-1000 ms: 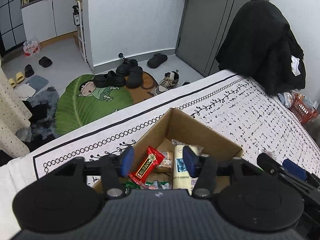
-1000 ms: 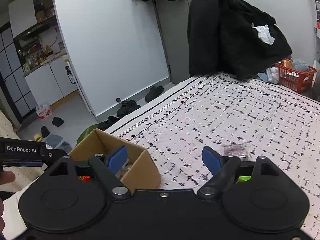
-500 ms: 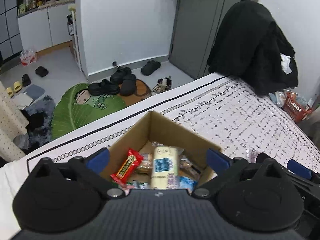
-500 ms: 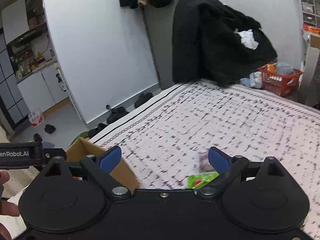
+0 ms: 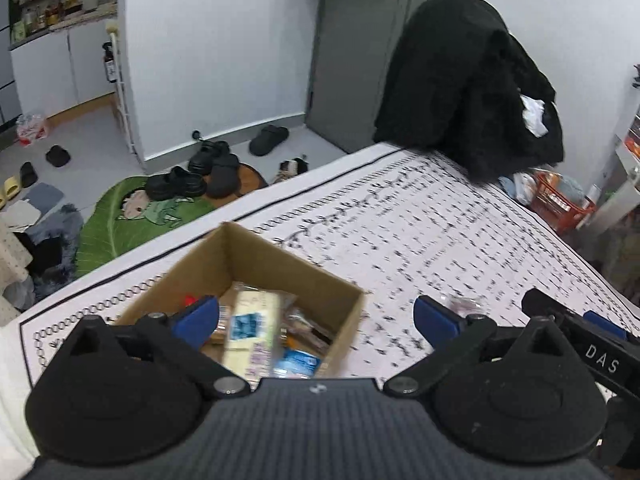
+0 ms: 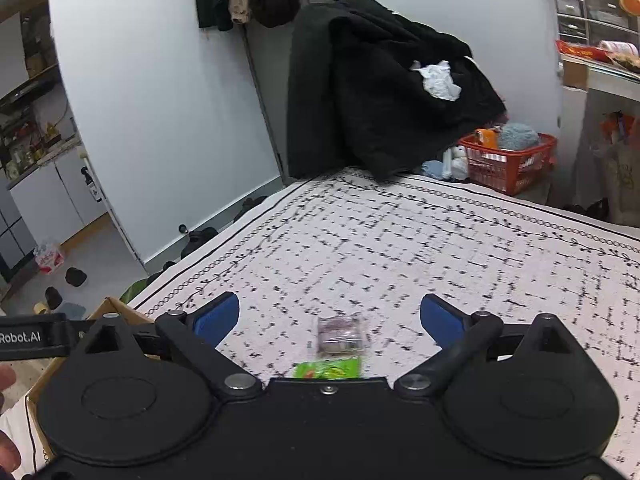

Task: Organize snacks
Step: 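Withdraw both tools from the box toward the green and clear packets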

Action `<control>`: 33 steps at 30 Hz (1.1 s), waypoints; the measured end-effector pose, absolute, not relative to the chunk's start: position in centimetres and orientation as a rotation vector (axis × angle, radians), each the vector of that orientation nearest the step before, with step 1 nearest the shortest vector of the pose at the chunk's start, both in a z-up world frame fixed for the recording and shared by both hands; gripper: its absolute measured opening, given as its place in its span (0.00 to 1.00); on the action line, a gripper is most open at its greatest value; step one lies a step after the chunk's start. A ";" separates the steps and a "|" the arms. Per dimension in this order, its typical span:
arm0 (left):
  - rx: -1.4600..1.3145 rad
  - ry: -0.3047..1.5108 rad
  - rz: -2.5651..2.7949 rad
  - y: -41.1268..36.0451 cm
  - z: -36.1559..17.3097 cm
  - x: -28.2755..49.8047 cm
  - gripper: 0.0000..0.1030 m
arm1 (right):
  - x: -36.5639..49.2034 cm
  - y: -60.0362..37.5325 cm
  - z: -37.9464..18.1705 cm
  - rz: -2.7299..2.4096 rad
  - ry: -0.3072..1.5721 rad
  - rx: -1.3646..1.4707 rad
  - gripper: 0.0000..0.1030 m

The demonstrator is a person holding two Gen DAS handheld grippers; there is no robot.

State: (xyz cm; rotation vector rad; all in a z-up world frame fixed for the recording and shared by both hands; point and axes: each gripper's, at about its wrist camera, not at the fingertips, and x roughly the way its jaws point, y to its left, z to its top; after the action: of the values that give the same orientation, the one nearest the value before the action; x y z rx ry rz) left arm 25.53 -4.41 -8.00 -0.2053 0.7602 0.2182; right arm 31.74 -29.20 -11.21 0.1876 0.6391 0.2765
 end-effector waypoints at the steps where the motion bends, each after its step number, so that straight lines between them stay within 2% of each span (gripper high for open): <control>1: -0.209 0.764 0.204 -4.7 -8.1 25.6 1.00 | 31.8 -29.7 -11.3 0.275 0.646 0.193 0.95; 10: -0.217 0.762 0.145 -8.0 -8.7 26.3 1.00 | 32.5 -32.8 -12.4 0.274 0.685 0.248 0.95; 16: -0.218 0.767 0.117 -9.9 -9.9 26.8 0.99 | 32.7 -34.6 -13.4 0.268 0.711 0.275 1.00; 33: -0.215 0.836 0.051 -13.6 -15.5 29.6 0.96 | 34.3 -37.1 -16.5 0.240 0.813 0.405 1.00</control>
State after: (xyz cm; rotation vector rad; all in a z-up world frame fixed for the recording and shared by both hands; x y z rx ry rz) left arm 29.64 -13.64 -15.45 -0.2147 0.8356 0.0507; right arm 34.30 -37.11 -16.50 0.4045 0.8128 0.2404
